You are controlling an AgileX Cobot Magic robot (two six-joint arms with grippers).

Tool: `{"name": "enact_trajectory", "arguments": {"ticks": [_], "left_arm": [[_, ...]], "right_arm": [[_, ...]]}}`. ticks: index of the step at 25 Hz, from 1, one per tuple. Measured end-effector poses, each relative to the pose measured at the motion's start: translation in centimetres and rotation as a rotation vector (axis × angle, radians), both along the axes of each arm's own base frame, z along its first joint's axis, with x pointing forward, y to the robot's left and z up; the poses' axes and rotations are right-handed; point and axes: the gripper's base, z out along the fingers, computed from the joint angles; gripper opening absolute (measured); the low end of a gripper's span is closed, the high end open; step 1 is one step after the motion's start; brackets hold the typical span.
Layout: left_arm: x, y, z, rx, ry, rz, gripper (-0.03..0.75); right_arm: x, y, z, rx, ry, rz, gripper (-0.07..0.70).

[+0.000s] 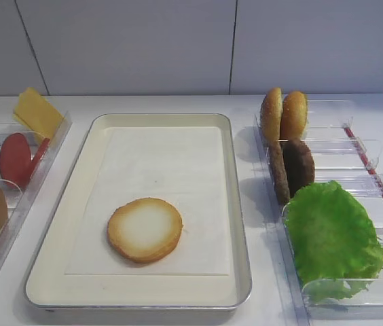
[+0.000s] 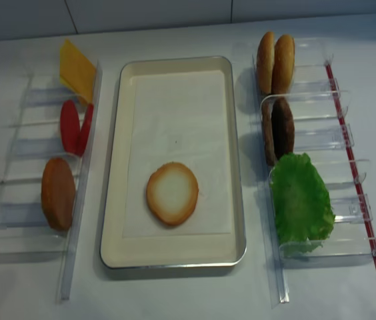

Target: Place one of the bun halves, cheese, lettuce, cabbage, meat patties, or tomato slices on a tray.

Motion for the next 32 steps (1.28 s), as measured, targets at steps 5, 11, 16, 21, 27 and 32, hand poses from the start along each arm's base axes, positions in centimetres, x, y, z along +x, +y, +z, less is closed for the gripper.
{"name": "enact_trajectory", "arguments": {"ticks": [5,11,16,21,27,32], "left_arm": [[0.53,-0.20,-0.50,-0.007,-0.017,-0.001,0.473],[0.60,-0.22,-0.46,-0.010,-0.025,-0.001,0.473],[0.60,-0.22,-0.46,-0.010,-0.025,-0.001,0.473],[0.60,-0.22,-0.46,-0.010,-0.025,-0.001,0.473],[0.59,-0.34,-0.46,-0.009,-0.026,0.096,0.473],[0.60,-0.46,-0.46,-0.007,-0.026,0.190,0.473]], "right_arm": [[0.00,0.00,0.00,0.000,0.000,0.000,0.493],[0.00,0.00,0.00,0.000,0.000,0.000,0.493],[0.00,0.00,0.00,0.000,0.000,0.000,0.493],[0.00,0.00,0.00,0.000,0.000,0.000,0.493],[0.00,0.00,0.00,0.000,0.000,0.000,0.493],[0.00,0.00,0.00,0.000,0.000,0.000,0.493]]}}
